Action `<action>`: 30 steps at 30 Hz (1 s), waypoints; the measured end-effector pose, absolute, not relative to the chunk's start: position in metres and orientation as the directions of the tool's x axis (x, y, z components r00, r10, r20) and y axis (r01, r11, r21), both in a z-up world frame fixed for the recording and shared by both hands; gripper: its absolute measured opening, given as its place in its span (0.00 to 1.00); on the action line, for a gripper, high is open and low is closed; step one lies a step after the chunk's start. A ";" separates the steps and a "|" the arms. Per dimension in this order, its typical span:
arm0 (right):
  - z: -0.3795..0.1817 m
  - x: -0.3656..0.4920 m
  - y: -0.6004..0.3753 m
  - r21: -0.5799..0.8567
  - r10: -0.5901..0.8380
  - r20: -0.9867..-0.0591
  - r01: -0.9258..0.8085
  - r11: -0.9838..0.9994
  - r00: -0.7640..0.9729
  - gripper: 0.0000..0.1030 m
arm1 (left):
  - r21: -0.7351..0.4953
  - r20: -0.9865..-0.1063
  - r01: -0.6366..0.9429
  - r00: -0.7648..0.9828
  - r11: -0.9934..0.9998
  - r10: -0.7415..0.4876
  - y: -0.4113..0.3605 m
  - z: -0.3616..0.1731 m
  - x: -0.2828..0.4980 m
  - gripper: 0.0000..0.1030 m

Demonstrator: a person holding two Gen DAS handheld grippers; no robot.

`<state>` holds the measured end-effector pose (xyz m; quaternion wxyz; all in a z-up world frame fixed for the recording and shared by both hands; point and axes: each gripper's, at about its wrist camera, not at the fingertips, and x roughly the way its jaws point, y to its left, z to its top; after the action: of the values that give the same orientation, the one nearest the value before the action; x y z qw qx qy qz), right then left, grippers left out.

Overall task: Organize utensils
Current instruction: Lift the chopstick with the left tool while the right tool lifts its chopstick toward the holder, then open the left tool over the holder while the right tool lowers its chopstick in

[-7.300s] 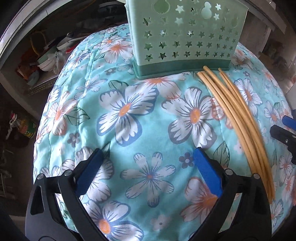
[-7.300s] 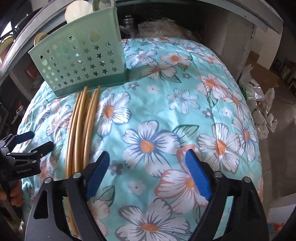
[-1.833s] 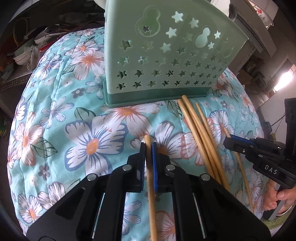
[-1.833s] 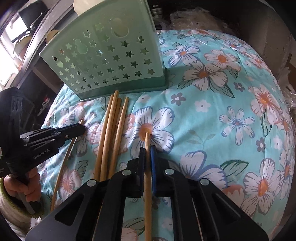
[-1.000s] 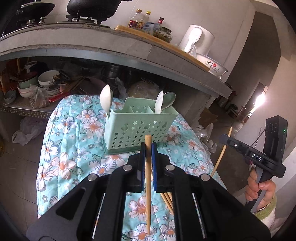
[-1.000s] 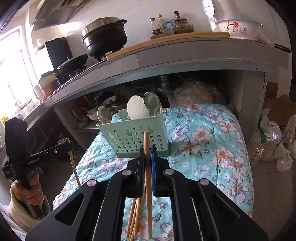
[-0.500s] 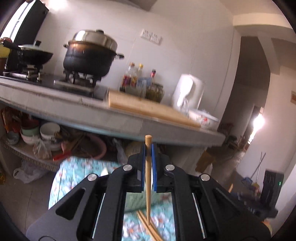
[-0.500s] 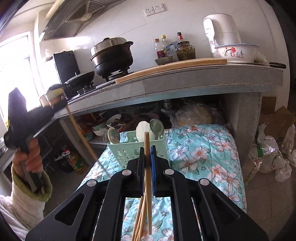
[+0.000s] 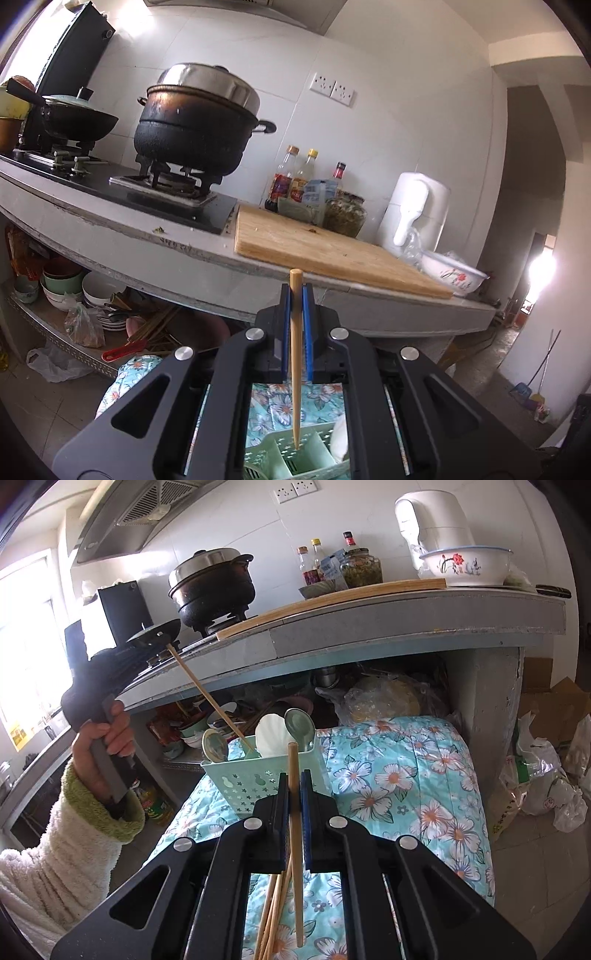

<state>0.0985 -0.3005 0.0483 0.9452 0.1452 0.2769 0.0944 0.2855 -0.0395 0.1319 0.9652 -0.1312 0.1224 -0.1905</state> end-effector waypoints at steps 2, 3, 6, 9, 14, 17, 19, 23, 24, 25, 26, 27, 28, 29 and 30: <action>0.044 0.103 -0.302 0.329 0.261 -0.505 -0.095 0.939 0.823 0.06 | -0.292 -0.221 0.329 0.890 0.898 -0.399 -0.045 0.119 0.298 0.05; 0.042 0.106 -0.303 0.332 0.263 -0.511 -0.095 0.939 0.818 0.06 | -0.289 -0.238 0.325 0.887 0.900 -0.397 -0.047 0.113 0.302 0.05; 0.036 0.113 -0.302 0.336 0.269 -0.524 -0.094 0.937 0.808 0.06 | -0.288 -0.299 0.325 0.863 0.901 -0.407 -0.053 0.092 0.313 0.06; 0.033 0.118 -0.301 0.336 0.271 -0.532 -0.094 0.937 0.802 0.06 | -0.291 -0.333 0.332 0.844 0.897 -0.420 -0.056 0.081 0.318 0.08; 0.036 0.122 -0.297 0.328 0.269 -0.533 -0.098 0.940 0.802 0.06 | -0.299 -0.335 0.345 0.835 0.889 -0.437 -0.051 0.077 0.314 0.30; 0.041 0.123 -0.295 0.321 0.268 -0.527 -0.103 0.941 0.807 0.06 | -0.306 -0.321 0.351 0.837 0.885 -0.443 -0.045 0.082 0.304 0.35; 0.049 0.123 -0.293 0.315 0.267 -0.512 -0.111 0.942 0.816 0.06 | -0.311 -0.307 0.358 0.839 0.880 -0.450 -0.039 0.086 0.294 0.38; 0.073 0.125 -0.289 0.293 0.262 -0.466 -0.132 0.947 0.845 0.06 | -0.294 -0.283 0.362 0.851 0.884 -0.443 -0.027 0.092 0.268 0.46; 0.080 0.126 -0.287 0.286 0.261 -0.449 -0.139 0.948 0.854 0.06 | -0.291 -0.284 0.359 0.853 0.887 -0.439 -0.024 0.092 0.263 0.47; 0.087 0.127 -0.286 0.281 0.259 -0.436 -0.143 0.949 0.862 0.06 | -0.290 -0.287 0.356 0.853 0.888 -0.436 -0.019 0.091 0.254 0.49; 0.096 0.129 -0.285 0.273 0.258 -0.415 -0.151 0.950 0.872 0.06 | -0.290 -0.288 0.356 0.853 0.888 -0.436 -0.016 0.090 0.249 0.51; 0.104 0.130 -0.284 0.267 0.258 -0.395 -0.159 0.951 0.882 0.06 | -0.291 -0.293 0.352 0.853 0.890 -0.433 -0.010 0.087 0.241 0.52; 0.112 0.132 -0.282 0.264 0.261 -0.374 -0.167 0.950 0.890 0.06 | -0.290 -0.298 0.350 0.851 0.890 -0.432 -0.007 0.084 0.235 0.55; 0.122 0.135 -0.281 0.262 0.266 -0.347 -0.179 0.948 0.899 0.06 | -0.288 -0.308 0.349 0.848 0.892 -0.432 -0.002 0.079 0.227 0.57; 0.132 0.138 -0.279 0.258 0.269 -0.318 -0.190 0.947 0.909 0.06 | -0.286 -0.318 0.347 0.845 0.893 -0.430 0.001 0.074 0.221 0.58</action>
<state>0.1378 -0.2792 0.1321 0.9706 0.1114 0.1775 0.1181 0.2210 0.0015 0.0743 0.9542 -0.1091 0.1899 -0.2038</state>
